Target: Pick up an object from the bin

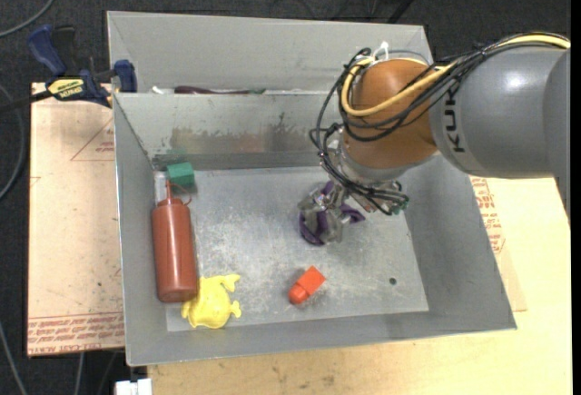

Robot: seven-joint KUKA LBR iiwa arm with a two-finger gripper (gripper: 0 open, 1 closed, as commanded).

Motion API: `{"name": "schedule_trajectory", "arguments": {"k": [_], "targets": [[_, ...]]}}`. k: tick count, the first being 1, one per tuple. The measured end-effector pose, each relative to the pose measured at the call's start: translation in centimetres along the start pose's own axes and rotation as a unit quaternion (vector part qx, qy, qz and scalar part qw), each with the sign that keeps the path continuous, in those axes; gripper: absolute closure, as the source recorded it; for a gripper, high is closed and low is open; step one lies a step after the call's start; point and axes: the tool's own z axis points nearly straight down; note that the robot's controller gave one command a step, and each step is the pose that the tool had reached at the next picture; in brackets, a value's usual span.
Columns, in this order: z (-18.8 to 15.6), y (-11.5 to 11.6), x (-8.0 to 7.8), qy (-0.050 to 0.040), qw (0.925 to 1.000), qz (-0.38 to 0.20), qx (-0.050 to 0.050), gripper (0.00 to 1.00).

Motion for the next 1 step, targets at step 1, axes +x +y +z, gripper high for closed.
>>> {"name": "schedule_trajectory", "arguments": {"k": [1], "targets": [[0.00,-0.02,0.02,-0.0001,1.0000,0.001,0.000,1.00]]}}
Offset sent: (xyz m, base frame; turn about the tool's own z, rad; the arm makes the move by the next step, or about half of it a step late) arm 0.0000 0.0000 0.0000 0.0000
